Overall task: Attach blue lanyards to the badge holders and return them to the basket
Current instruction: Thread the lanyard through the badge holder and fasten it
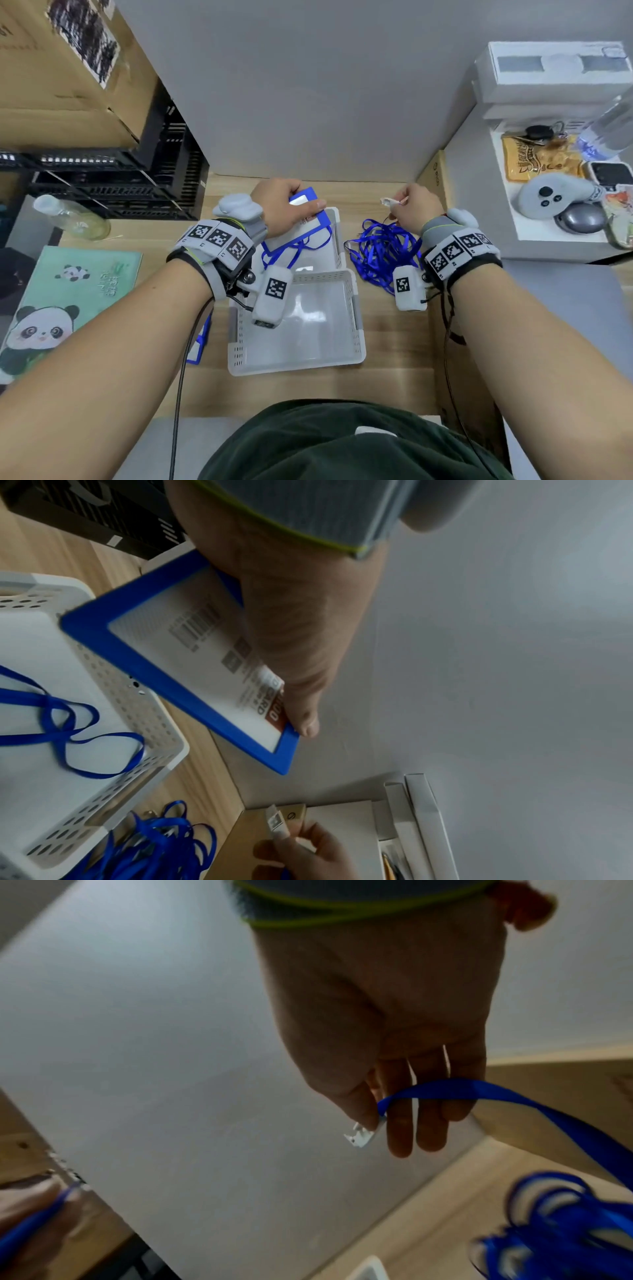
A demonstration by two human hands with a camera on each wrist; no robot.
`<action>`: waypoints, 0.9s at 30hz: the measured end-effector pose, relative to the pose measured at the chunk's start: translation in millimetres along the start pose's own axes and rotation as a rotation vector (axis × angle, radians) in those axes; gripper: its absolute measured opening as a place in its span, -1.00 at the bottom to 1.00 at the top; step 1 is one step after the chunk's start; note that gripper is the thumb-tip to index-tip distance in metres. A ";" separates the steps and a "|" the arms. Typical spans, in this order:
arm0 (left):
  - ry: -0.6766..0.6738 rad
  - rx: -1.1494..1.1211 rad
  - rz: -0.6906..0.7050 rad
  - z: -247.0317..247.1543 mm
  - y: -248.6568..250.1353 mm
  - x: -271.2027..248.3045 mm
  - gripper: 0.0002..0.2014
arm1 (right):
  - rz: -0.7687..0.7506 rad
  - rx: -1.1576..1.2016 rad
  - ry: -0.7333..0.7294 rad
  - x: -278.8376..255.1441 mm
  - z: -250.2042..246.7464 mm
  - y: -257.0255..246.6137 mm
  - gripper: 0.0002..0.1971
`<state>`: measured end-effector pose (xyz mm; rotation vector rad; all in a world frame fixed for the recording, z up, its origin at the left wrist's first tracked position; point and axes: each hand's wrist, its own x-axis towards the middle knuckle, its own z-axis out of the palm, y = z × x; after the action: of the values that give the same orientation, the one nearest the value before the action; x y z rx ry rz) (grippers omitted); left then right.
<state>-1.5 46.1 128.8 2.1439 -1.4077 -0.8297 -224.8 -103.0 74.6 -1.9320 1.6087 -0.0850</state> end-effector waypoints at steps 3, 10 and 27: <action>-0.016 0.031 -0.025 10.9 -10.6 6.9 -0.62 | 0.082 -0.068 -0.056 11.5 22.6 20.8 -0.93; -0.040 0.086 -0.094 36.3 -45.3 22.3 -0.65 | 0.113 -0.165 -0.264 32.2 56.6 32.4 -0.81; 0.070 0.038 -0.473 28.8 -132.3 32.2 -0.60 | -0.168 -0.171 -0.433 50.7 146.6 -87.8 -0.77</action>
<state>75.3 66.1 14.4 2.5525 -0.8954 -0.8833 -73.6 -82.7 -17.5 -2.0370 1.1987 0.3891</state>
